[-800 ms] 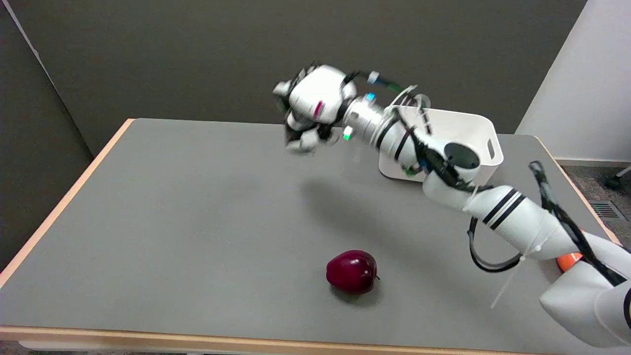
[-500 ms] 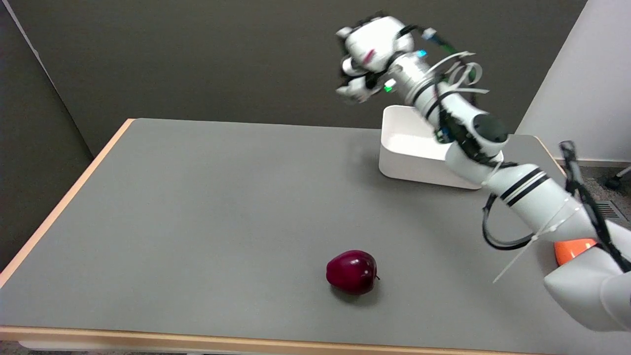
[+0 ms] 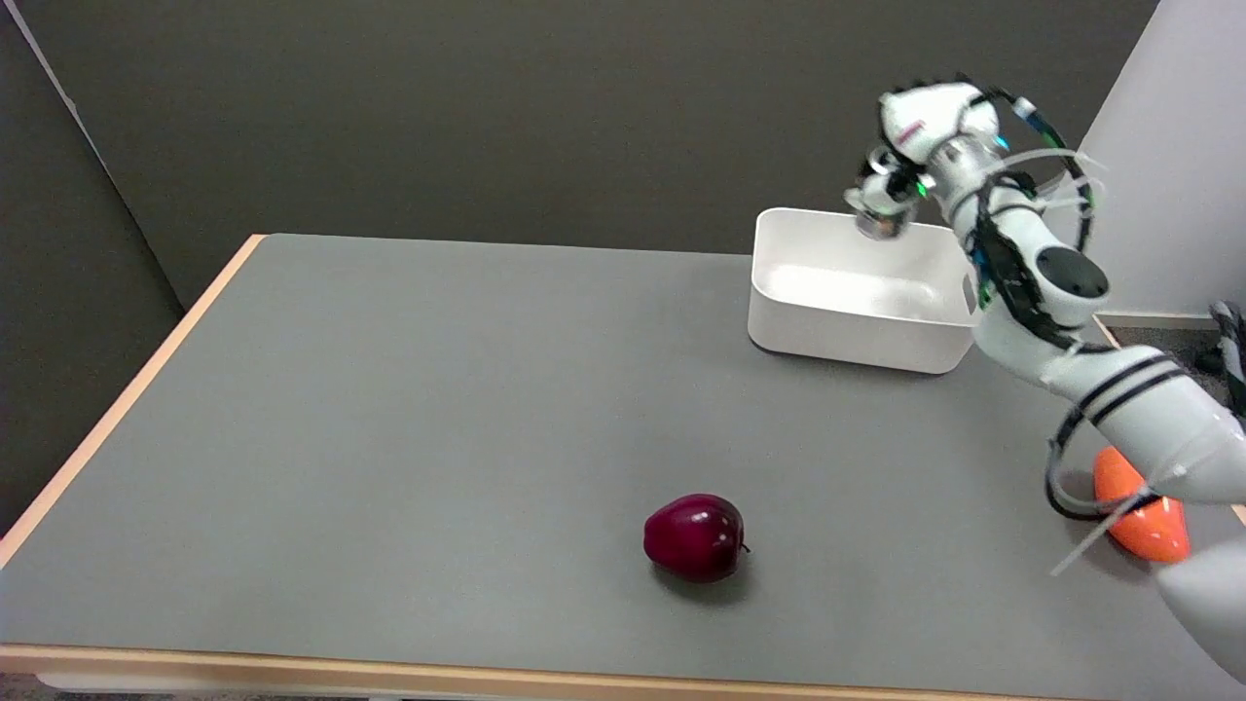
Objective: Place the black can into the white box.
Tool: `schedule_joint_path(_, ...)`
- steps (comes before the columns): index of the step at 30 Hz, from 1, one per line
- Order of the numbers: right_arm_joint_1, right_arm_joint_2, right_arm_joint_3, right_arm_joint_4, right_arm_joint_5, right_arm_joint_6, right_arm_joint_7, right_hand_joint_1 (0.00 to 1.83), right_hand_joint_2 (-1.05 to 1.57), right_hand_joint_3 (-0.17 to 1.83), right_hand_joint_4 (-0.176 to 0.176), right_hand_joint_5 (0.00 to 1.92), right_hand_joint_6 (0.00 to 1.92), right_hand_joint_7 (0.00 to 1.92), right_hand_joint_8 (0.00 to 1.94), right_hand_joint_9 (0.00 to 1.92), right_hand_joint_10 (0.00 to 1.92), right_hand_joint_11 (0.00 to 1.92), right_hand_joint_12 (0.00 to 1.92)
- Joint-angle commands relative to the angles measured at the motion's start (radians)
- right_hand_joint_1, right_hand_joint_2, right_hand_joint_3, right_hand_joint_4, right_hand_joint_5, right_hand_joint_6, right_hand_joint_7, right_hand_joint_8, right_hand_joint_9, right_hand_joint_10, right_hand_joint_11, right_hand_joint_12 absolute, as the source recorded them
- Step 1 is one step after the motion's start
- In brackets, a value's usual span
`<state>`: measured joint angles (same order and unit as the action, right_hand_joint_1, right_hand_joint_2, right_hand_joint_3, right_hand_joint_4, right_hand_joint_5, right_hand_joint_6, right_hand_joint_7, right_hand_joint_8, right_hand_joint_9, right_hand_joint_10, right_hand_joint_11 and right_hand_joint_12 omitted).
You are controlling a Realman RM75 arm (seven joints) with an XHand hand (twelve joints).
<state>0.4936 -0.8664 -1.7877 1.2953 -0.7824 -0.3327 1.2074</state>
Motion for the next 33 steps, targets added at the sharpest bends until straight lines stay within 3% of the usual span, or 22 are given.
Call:
schedule_joint_path(1,-0.209,0.027,0.113,0.032,-0.004,-0.084,-0.004,1.21,1.11,0.30,-0.176,0.59,1.45,0.89,1.41,0.78,1.32,0.60,1.66)
schedule_joint_path(6,-0.160,0.013,0.110,-0.008,0.113,-0.041,0.047,1.20,1.13,0.26,-0.176,0.57,1.46,0.88,1.40,0.78,1.32,0.61,1.61)
schedule_joint_path(7,-0.151,0.013,0.112,-0.024,0.118,-0.002,0.068,1.06,1.05,0.36,-0.127,0.48,1.27,0.78,1.22,0.70,1.22,0.53,1.54)
schedule_joint_path(8,-0.143,0.013,0.112,-0.038,0.117,0.032,0.087,0.69,0.79,0.71,0.008,0.27,0.73,0.54,0.74,0.50,0.97,0.31,1.37)
schedule_joint_path(9,-0.136,0.013,0.110,-0.044,0.117,0.044,0.097,0.41,0.61,0.96,0.100,0.11,0.33,0.33,0.40,0.32,0.77,0.15,1.23)
schedule_joint_path(11,-0.120,0.013,0.098,-0.050,0.113,0.054,0.110,0.25,0.52,0.95,0.090,0.05,0.13,0.09,0.26,0.09,0.57,0.06,1.08)
schedule_joint_path(16,-0.098,0.013,0.090,-0.055,0.140,0.052,0.168,0.18,0.51,0.94,0.079,0.00,0.13,0.01,0.13,0.00,0.45,0.01,1.02)
schedule_joint_path(20,-0.118,0.012,0.148,-0.116,0.185,0.096,0.481,0.13,0.46,0.88,0.084,0.00,0.00,0.00,0.00,0.00,0.30,0.00,1.02)
schedule_joint_path(21,-0.132,0.012,0.180,-0.146,0.180,0.124,0.634,0.14,0.46,0.87,0.080,0.00,0.00,0.00,0.00,0.00,0.22,0.00,0.97)
schedule_joint_path(23,-0.161,0.011,0.225,-0.180,0.178,0.154,0.830,0.18,0.48,0.87,0.076,0.00,0.00,0.00,0.00,0.00,0.04,0.00,0.72)
schedule_joint_path(26,-0.218,0.002,0.304,-0.223,0.185,0.189,1.089,0.28,0.63,0.71,0.075,0.00,0.00,0.00,0.00,0.00,0.00,0.00,0.23)
schedule_joint_path(28,-0.248,-0.018,0.367,-0.241,0.234,0.217,1.090,0.30,0.69,0.74,0.069,0.00,0.00,0.00,0.00,0.00,0.00,0.00,0.14)
schedule_joint_path(30,-0.277,-0.052,0.438,-0.285,0.353,0.292,1.090,0.30,0.69,0.75,0.068,0.00,0.00,0.00,0.00,0.00,0.00,0.00,0.16)
schedule_joint_path(31,-0.283,-0.061,0.464,-0.310,0.408,0.342,1.090,0.33,0.68,0.85,0.062,0.00,0.00,0.00,0.00,0.00,0.00,0.00,0.20)
schedule_joint_path(33,-0.292,-0.089,0.525,-0.428,0.585,0.546,1.089,0.37,0.67,1.00,0.054,0.00,0.00,0.00,0.00,0.00,0.00,0.00,0.26)
